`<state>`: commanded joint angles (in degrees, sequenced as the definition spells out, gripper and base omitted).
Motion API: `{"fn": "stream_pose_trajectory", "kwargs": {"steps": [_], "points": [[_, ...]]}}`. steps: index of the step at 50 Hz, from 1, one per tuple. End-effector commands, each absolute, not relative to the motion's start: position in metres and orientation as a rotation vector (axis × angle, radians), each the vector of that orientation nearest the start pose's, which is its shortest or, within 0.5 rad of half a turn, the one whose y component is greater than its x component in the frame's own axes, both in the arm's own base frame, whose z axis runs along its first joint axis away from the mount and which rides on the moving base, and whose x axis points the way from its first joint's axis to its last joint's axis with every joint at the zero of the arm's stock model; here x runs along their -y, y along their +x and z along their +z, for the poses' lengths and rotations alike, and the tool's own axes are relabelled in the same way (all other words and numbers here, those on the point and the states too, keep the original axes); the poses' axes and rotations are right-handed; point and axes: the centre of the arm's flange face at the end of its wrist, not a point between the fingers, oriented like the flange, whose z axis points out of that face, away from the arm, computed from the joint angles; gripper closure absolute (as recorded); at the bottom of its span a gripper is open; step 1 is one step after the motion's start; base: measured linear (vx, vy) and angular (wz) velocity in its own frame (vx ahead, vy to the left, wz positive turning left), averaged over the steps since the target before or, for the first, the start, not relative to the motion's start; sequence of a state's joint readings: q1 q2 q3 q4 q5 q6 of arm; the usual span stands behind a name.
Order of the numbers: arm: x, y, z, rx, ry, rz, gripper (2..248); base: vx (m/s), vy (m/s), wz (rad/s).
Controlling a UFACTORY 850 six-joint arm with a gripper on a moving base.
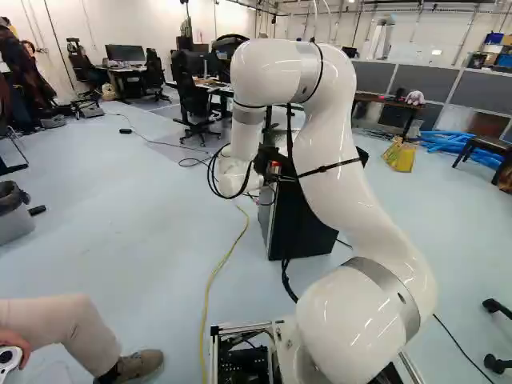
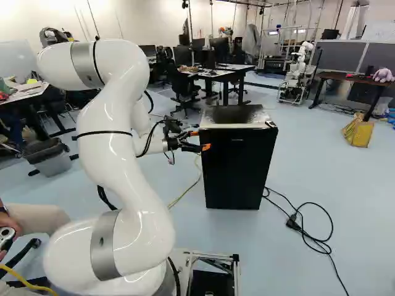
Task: Grab a drink from the fridge
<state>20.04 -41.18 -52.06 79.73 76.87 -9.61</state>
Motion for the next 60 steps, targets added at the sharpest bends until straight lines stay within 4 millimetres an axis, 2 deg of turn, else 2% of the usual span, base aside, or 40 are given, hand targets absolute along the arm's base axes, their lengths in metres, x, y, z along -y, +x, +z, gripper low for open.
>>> {"fn": "stream_pose_trajectory", "kwargs": {"steps": [60], "points": [[-0.090,0.482,0.252,0.974,1.795,1.474,3,0.000,0.000,0.000]]}}
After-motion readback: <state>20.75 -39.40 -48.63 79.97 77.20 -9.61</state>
